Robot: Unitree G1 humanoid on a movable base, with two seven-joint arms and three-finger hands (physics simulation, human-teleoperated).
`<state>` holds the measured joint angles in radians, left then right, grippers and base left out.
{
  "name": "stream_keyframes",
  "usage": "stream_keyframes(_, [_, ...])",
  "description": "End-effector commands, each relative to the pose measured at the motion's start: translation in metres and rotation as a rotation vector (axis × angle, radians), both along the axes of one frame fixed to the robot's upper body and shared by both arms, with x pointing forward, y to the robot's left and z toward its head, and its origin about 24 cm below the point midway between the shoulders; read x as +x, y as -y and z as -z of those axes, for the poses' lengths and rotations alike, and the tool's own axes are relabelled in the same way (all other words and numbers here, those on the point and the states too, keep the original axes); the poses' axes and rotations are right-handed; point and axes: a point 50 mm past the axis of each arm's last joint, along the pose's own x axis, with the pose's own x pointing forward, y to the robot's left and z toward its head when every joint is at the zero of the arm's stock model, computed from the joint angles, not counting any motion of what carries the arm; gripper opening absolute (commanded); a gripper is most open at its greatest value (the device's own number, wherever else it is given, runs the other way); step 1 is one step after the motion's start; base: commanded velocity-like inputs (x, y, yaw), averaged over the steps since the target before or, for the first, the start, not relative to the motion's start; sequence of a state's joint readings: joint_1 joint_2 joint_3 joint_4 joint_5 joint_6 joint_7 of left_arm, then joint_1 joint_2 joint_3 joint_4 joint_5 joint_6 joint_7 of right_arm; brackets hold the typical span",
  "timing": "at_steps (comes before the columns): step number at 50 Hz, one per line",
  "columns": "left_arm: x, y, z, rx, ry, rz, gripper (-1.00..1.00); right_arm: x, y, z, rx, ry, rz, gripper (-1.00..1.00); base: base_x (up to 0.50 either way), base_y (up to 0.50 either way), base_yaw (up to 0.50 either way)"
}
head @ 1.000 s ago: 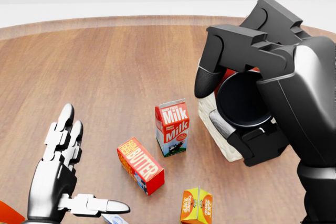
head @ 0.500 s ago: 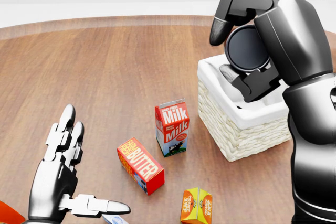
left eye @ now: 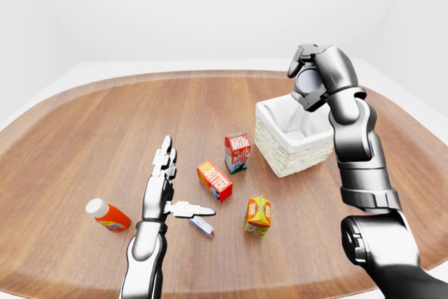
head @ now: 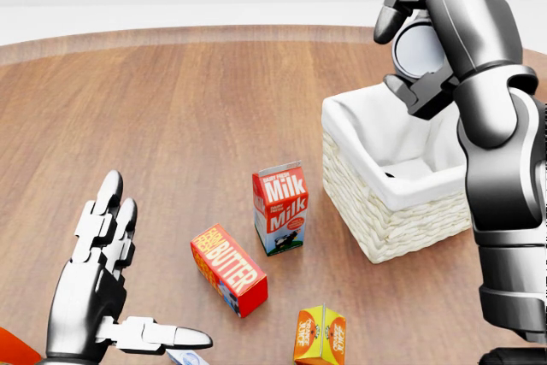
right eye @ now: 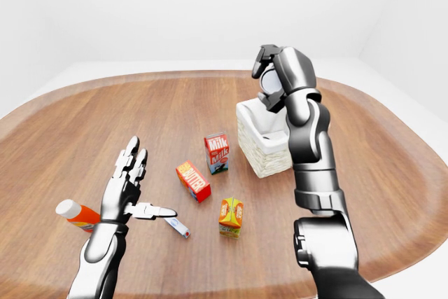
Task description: Pick up the alphabet soup and the tomato sauce, and put them in the basket.
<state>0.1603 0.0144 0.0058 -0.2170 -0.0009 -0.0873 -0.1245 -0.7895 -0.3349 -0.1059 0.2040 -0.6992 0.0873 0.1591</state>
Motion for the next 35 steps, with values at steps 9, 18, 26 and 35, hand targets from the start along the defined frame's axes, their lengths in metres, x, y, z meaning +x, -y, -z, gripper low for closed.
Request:
stream_keyframes(9, [0.002, -0.003, -0.004, 0.01, 0.017, -0.04, 1.0, 0.04, 0.018, 0.007, 0.028, -0.077, 0.142, -1.0, 0.0, 0.0, 0.0])
stream_keyframes(18, [0.002, -0.003, -0.002, 0.009, 0.01, -0.039, 1.0, 0.053, 0.019, 0.013, 0.024, -0.097, 0.167, -1.0, 0.0, 0.0, 0.0])
stream_keyframes(26, [0.003, -0.003, -0.002, 0.008, 0.009, -0.037, 1.0, 0.06, 0.014, 0.013, -0.013, -0.106, 0.179, -1.0, 0.0, 0.0, 0.0])
stream_keyframes(35, [0.002, -0.003, -0.002, 0.008, 0.01, -0.035, 1.0, 0.066, 0.006, 0.022, -0.089, -0.132, 0.212, -1.0, 0.0, 0.0, 0.0])
